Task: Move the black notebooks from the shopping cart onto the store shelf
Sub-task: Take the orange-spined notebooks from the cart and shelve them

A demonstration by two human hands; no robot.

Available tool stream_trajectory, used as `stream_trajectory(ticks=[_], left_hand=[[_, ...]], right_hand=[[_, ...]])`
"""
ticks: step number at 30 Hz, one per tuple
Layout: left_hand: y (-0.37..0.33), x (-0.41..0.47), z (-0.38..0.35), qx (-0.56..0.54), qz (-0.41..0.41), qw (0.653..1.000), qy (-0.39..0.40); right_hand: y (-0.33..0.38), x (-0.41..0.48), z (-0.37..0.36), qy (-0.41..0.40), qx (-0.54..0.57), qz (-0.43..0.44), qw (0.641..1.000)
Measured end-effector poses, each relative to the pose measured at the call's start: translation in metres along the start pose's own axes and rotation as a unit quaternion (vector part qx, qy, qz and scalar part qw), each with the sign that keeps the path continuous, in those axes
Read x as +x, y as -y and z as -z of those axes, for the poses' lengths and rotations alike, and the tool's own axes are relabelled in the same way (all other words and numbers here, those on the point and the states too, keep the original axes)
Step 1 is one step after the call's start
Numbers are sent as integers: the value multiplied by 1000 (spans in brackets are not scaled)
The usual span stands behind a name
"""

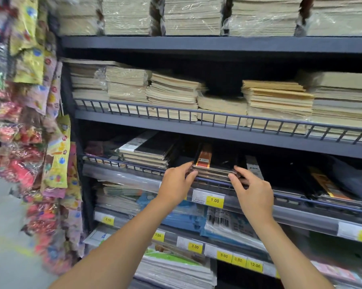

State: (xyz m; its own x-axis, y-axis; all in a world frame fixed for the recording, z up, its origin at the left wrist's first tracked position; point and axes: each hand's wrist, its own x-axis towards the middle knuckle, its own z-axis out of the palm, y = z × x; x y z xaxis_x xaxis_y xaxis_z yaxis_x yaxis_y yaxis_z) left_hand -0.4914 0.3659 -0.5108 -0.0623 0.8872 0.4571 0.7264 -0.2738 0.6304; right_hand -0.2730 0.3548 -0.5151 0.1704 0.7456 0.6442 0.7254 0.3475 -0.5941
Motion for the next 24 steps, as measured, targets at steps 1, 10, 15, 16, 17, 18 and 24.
stream_trajectory(ticks=[1,10,15,16,17,18,24], left_hand=[[-3,-2,3,7,-8,1000,3],[22,-26,61,95,-170,960,-200],[92,-6,122,78,-105,942,-310],[104,-2,130,59,-90,947,-301],[116,1,137,29,-76,957,-277],[126,4,144,-2,-63,968,-241],[170,25,165,-90,-14,992,-83]], right_hand=[[1,-1,0,0,3,0,1000],[17,5,6,22,-70,10,997],[85,-12,-22,16,-8,93,995],[101,-17,-36,42,11,117,992],[114,-22,-51,74,25,136,988],[125,-25,-67,107,33,149,983],[147,-4,-134,192,-12,90,977]])
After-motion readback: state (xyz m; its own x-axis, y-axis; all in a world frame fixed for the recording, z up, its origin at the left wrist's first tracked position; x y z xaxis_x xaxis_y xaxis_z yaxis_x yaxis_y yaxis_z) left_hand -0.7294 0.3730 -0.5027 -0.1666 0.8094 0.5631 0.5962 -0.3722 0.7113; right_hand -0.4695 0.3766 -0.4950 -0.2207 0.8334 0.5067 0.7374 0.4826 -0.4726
